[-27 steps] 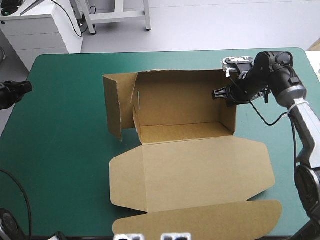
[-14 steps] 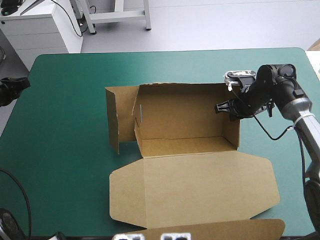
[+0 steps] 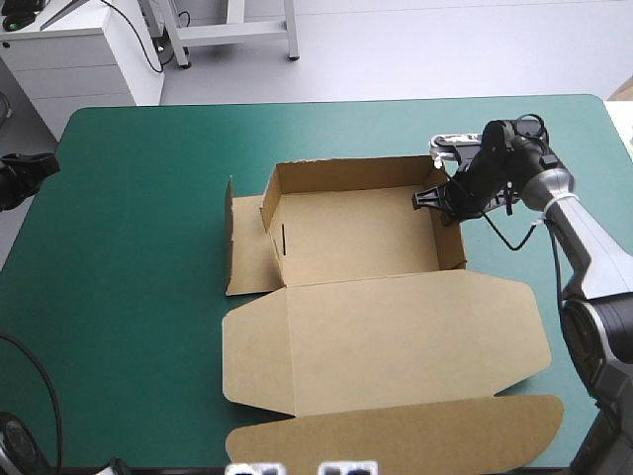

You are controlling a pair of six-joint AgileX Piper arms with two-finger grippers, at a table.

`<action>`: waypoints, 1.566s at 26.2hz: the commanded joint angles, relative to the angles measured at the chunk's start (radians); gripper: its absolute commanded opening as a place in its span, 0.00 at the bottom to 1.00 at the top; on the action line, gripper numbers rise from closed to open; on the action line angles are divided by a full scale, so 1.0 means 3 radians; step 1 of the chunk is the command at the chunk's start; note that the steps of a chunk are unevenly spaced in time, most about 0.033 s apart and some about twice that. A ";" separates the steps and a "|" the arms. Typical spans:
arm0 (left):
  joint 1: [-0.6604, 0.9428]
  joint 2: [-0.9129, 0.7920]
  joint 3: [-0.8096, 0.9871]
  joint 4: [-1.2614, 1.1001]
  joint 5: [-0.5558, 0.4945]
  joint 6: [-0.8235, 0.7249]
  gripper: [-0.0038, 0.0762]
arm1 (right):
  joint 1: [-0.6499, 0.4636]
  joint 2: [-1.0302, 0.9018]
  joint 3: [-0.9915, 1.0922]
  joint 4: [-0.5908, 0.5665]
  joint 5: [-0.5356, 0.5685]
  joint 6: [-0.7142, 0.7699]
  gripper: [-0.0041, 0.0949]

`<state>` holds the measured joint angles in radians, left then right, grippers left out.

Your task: Fold the box

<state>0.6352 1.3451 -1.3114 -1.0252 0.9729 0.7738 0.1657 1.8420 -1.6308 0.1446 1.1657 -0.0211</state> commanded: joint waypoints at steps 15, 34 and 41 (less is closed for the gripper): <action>-0.0007 -0.0089 -0.0088 -0.0248 -0.0022 -0.0038 0.06 | -0.0012 0.0287 -0.0870 0.0032 0.0283 0.0151 0.51; -0.0007 -0.0055 -0.0088 -0.0212 0.0116 -0.0038 0.06 | 0.0006 -0.0404 -0.0881 0.0082 0.0290 0.0280 0.76; -0.0007 -0.0055 -0.0087 -0.0225 0.0163 -0.0038 0.06 | 0.0006 -0.0432 -0.0632 0.0082 0.0290 0.0287 0.76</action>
<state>0.6352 1.3563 -1.3114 -1.0248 1.0348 0.7699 0.1660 1.7660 -1.8417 0.1629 1.2426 0.0722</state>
